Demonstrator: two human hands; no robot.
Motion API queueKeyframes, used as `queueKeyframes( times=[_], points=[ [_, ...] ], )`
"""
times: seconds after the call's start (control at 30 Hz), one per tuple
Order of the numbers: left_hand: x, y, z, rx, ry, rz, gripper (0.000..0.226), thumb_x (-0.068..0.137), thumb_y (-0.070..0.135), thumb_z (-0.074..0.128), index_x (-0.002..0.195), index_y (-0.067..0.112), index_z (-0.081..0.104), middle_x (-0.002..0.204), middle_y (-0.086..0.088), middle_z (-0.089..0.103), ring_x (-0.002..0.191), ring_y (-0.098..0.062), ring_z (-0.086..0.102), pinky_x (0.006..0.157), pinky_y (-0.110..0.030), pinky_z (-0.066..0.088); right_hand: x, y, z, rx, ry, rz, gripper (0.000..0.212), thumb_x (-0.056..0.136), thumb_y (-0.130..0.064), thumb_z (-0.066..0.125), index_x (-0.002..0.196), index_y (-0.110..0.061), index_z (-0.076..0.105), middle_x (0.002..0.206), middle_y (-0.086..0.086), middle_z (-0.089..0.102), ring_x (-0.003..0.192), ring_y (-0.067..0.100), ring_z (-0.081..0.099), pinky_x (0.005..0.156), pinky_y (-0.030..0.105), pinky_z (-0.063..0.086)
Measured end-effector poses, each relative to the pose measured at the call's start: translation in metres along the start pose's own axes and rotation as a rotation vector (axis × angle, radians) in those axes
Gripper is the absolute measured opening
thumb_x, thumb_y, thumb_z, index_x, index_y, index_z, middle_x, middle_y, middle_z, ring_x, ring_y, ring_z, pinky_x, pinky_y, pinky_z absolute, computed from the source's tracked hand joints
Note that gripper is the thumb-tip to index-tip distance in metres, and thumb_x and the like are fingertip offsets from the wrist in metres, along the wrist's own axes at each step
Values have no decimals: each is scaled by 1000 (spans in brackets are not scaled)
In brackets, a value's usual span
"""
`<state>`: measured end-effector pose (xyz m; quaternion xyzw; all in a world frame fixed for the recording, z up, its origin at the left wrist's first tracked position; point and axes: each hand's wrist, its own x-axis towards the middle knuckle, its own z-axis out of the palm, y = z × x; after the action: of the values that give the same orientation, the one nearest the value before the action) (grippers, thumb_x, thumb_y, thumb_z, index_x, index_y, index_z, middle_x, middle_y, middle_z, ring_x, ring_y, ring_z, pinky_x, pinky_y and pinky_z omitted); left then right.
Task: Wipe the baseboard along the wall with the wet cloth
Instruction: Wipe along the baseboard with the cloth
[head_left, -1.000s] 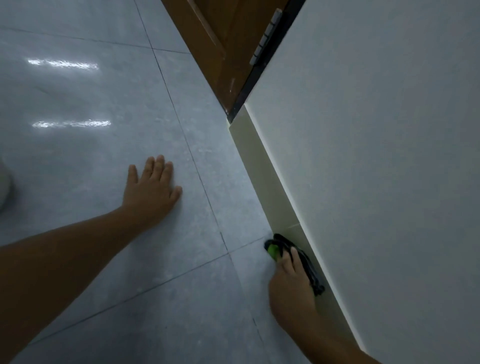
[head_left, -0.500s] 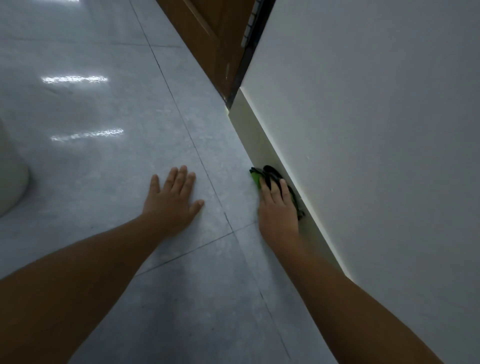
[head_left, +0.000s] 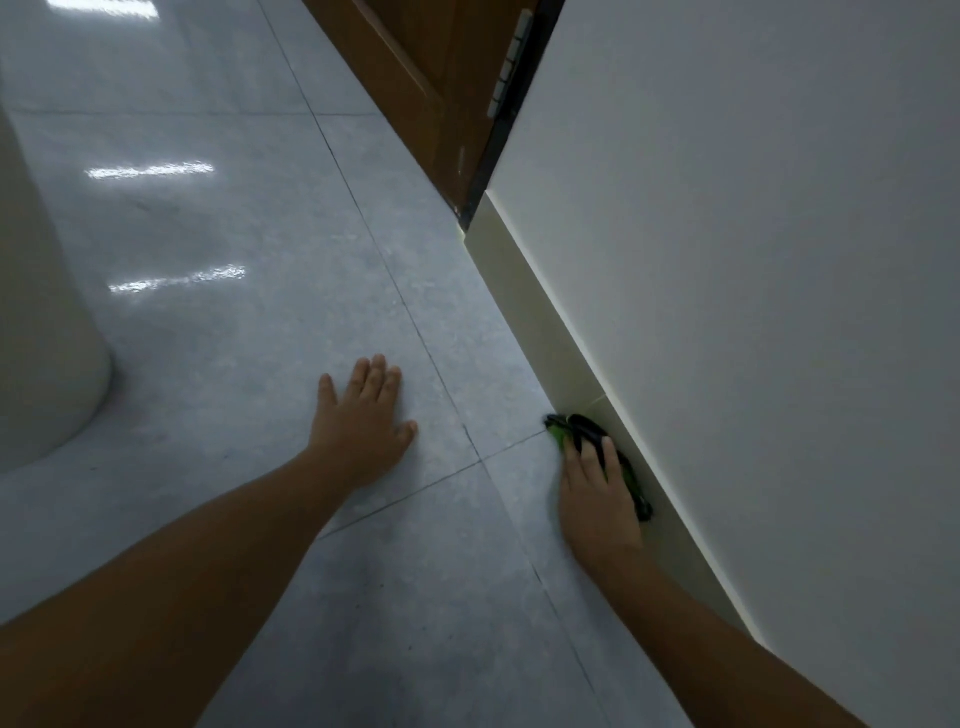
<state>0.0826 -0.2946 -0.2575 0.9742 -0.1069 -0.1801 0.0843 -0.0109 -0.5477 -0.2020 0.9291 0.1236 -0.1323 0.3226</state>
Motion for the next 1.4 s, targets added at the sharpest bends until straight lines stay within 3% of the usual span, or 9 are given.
queueKeyframes(
  times=[0.27, 0.4, 0.5, 0.7, 0.8, 0.9, 1.0, 1.17, 1.4],
  points=[
    [-15, 17, 45, -61, 345, 231, 63, 91, 38, 26, 140, 0, 38, 148, -19, 36, 138, -32, 32, 113, -52, 2, 81, 3, -9, 9, 112, 56, 55, 98, -23, 24, 149, -3, 16, 160, 10, 4, 145, 31, 6, 110, 47, -17],
    [-18, 28, 43, -71, 264, 242, 69, 91, 45, 17, 144, 3, 30, 153, -16, 28, 142, -28, 19, 115, -50, -2, 33, 1, 21, 84, 191, 188, 56, 94, -21, 28, 147, -5, 20, 155, 11, 27, 138, 34, 29, 115, 47, -16],
    [-17, 33, 36, -45, 142, 197, 85, 77, 54, -10, 149, 10, 3, 157, -6, -5, 146, -21, -5, 115, -51, -9, -22, -9, 46, 238, 159, 272, 58, 86, -11, 19, 141, 1, 33, 144, 18, 44, 125, 41, 43, 115, 47, -1],
    [-19, 28, 33, 11, 90, 185, 90, 71, 58, -18, 150, 17, -9, 159, -2, -13, 145, -16, -14, 114, -49, -12, -33, -5, 52, 217, 24, 146, 58, 80, -8, 23, 128, 8, 51, 133, 22, 54, 117, 42, 52, 115, 47, -3],
    [-8, 27, 33, -22, 154, 150, 87, 77, 63, -10, 150, 16, -3, 159, -1, -7, 145, -14, -11, 113, -48, -14, 24, 1, 27, 185, 125, 107, 59, 80, -7, 19, 131, 8, 47, 139, 21, 49, 126, 38, 46, 117, 45, -12],
    [0, 23, 39, -30, 279, 138, 80, 89, 63, 9, 148, 11, 23, 156, -6, 22, 144, -20, 15, 113, -51, 1, 97, 1, -1, 125, 233, -30, 55, 91, -10, 20, 145, 3, 25, 157, 16, 18, 143, 34, 16, 112, 45, -17],
    [2, 24, 41, -50, 324, 136, 73, 91, 59, 24, 146, 11, 31, 152, -7, 29, 142, -22, 25, 112, -52, 9, 164, 7, -28, 82, 253, -66, 53, 94, -11, 29, 145, 2, 26, 158, 11, 15, 144, 31, 8, 111, 41, -16],
    [5, 21, 41, -37, 355, 136, 73, 89, 59, 27, 145, 12, 34, 151, -6, 32, 141, -20, 28, 113, -50, 10, 166, -5, -25, 118, 274, 128, 55, 96, -17, 24, 149, -3, 17, 158, 9, 16, 144, 29, 13, 112, 44, -18],
    [-6, 20, 38, -10, 295, 184, 76, 92, 60, 14, 145, 9, 31, 152, -8, 30, 141, -23, 25, 112, -50, 7, -9, -35, 42, 451, 166, 587, 63, 81, -14, 28, 143, -5, 38, 143, 10, 48, 122, 34, 39, 114, 52, 5]
  ],
)
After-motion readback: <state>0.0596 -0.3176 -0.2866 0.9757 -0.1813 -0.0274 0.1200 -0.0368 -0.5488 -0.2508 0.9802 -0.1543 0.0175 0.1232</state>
